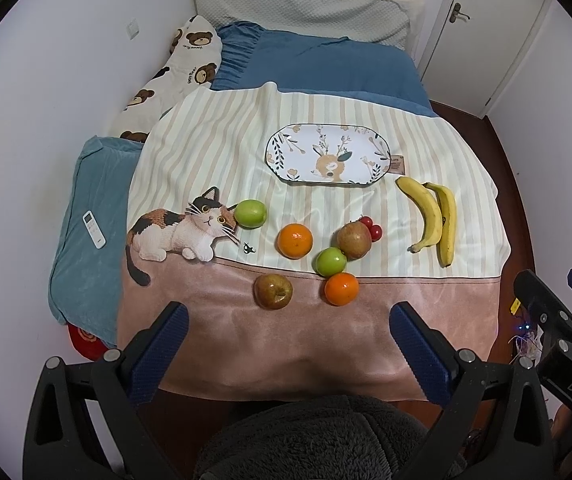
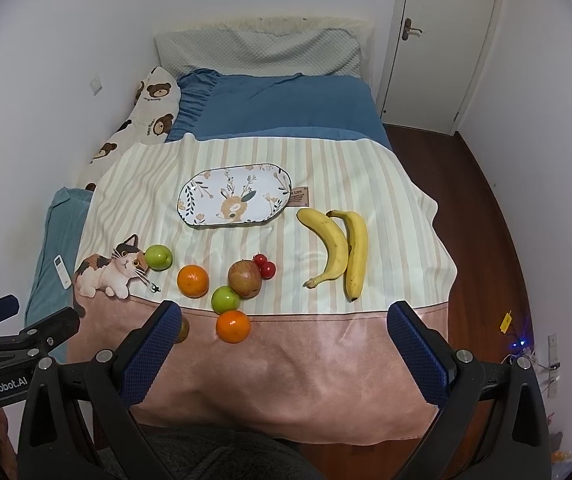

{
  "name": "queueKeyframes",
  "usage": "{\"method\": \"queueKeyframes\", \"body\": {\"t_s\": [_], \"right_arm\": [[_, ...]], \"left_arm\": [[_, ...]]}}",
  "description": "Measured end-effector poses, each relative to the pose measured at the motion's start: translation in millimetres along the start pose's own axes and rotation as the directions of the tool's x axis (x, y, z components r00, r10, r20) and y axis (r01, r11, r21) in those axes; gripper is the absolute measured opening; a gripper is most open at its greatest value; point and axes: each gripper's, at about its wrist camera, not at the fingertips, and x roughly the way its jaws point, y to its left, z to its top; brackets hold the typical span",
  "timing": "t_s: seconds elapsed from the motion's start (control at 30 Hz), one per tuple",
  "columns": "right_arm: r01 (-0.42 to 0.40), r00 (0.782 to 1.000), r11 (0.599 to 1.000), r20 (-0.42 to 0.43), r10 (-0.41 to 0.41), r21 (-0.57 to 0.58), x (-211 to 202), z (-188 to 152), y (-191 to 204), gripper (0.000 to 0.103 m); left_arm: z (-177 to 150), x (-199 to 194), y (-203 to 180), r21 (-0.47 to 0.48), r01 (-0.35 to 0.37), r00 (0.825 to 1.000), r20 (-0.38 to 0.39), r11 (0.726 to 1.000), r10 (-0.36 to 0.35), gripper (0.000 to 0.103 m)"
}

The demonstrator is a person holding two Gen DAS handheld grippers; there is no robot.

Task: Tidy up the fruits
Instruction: 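Grasp one banana with the left gripper while the right gripper grasps the other banana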

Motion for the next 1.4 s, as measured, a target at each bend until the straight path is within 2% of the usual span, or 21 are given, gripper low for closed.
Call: {"method": "queueKeyframes", "body": {"t_s": [0.57,0.67,0.77,0.83,0.9,1.0,1.03,1.1,1.13,1.2,1.33,1.37,1.4], "right_arm": [[-0.01,1.0,1.0,0.005,0.01,0.008,-10,4,3,0.103],[-0.019,1.0,1.0,0.007,0.019,0.021,-6,10,-1,0.103],[-0.034,0.999,0.998,0.014,0.033,0.046,15,15,-19,0.103],[-0.051,0.998,0.995,0.024,0.049,0.088,42,24,-41,0.103],[-0.029,1.0,0.991,0.006,0.028,0.128,77,34,-64,0.103],[-0.017,0.999,0.983,-0.024,0.021,0.185,137,48,-99,0.101],[-0.007,0.999,0.98,-0.043,0.016,0.2,156,50,-110,0.098],[0.003,0.997,0.974,-0.081,0.016,0.226,200,57,-132,0.078],[0.018,0.994,0.972,-0.113,0.009,0.234,226,60,-142,0.075],[0.006,0.982,0.962,-0.185,0.046,0.272,274,60,-162,0.068],[-0.032,0.95,0.935,-0.281,0.138,0.352,349,52,-189,0.067],[-0.041,0.942,0.932,-0.297,0.156,0.36,363,49,-192,0.061],[-0.057,0.944,0.929,-0.282,0.17,0.366,370,47,-194,0.055]], "left_arm": [[0,-1,1,-0.003,0.0,1.0,0.0,1.0,0.0,0.103],[8,5,-2,-0.021,0.005,1.0,0.003,1.0,-0.005,0.103],[24,25,-8,-0.04,0.016,1.0,0.012,0.999,-0.016,0.103],[35,43,-16,-0.041,0.012,1.0,0.021,0.999,-0.011,0.103],[50,68,-27,-0.037,0.009,1.0,0.017,0.999,-0.009,0.103],[69,111,-47,-0.032,0.016,0.999,-0.032,0.999,-0.017,0.103],[76,127,-54,-0.031,0.024,0.998,-0.056,0.999,-0.026,0.103],[86,162,-72,-0.021,0.031,0.994,-0.103,0.999,-0.033,0.103],[90,176,-82,-0.008,0.03,0.992,-0.125,1.0,-0.031,0.103],[94,201,-99,0.012,0.036,0.985,-0.169,0.999,-0.033,0.102],[97,242,-124,0.027,0.054,0.97,-0.24,0.998,-0.046,0.102],[98,250,-130,0.026,0.06,0.966,-0.252,0.998,-0.051,0.102],[99,256,-135,0.021,0.073,0.962,-0.265,0.997,-0.065,0.102]]}}
